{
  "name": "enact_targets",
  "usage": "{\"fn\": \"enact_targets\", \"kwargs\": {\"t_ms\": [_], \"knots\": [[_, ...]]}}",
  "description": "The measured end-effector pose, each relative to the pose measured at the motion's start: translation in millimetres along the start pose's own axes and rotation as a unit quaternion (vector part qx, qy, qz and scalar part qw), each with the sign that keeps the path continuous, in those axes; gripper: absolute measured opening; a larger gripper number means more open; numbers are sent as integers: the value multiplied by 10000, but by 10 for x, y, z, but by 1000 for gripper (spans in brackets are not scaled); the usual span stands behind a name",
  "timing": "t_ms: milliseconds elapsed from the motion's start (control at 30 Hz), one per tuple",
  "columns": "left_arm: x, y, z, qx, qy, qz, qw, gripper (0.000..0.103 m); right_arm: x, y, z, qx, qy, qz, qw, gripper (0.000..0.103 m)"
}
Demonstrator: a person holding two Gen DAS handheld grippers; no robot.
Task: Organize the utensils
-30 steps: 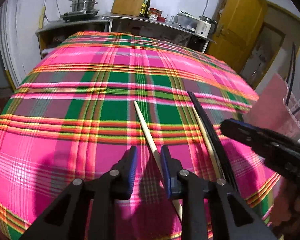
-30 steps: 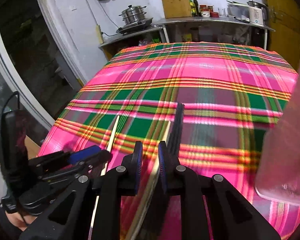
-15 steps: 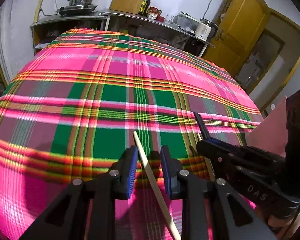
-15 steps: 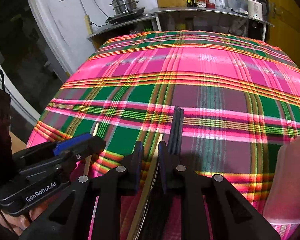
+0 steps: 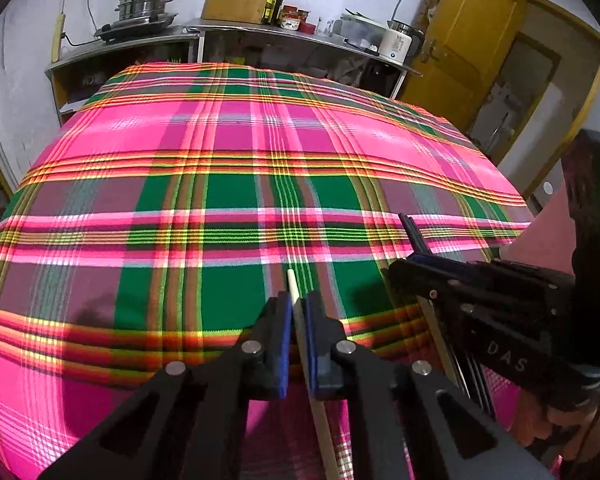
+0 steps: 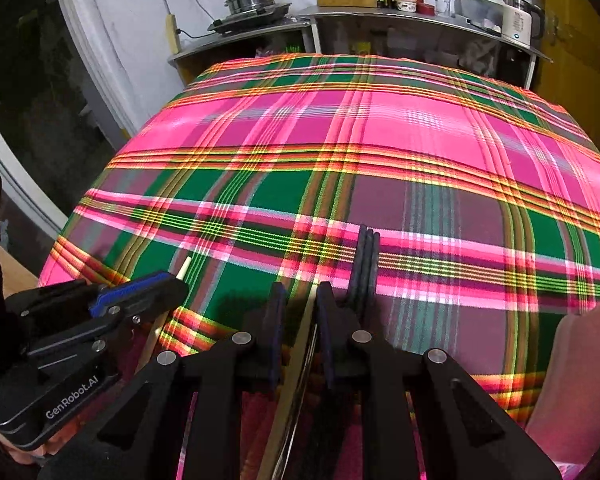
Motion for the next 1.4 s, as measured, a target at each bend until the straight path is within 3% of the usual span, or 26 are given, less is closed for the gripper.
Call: {"fn": "enact_targets", "kwargs": {"t_ms": [100, 333, 500, 867, 1400], "knots": [[-14, -36, 42, 90, -90, 85, 9999, 8, 9, -12, 0, 3, 89, -88, 9999, 6], [-28, -95, 112, 239, -187, 201, 9993, 7, 67, 27, 14, -15, 94, 65, 9999, 6], [-21, 25, 163, 118, -124, 157, 9997, 6, 101, 179, 77, -173, 91, 143, 9997, 5], [-194, 780, 408, -499, -132, -2, 9987, 5, 217, 847, 221, -731, 95, 299, 9968, 4], [-790, 1699, 422, -1132, -527, -170, 9920, 5, 172, 1971, 157, -1594, 147, 374, 9864, 4]]}}
Point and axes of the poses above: each gripper's, at about its wrist camera, not at the fingertips, and y roughly against the way its jaws point, x to its left, z to its top, the point moved 10 cm from there along -y, roughly the way its jaws point, and after that the axes turned 7 degrees about -z, right-handed, at the moved point
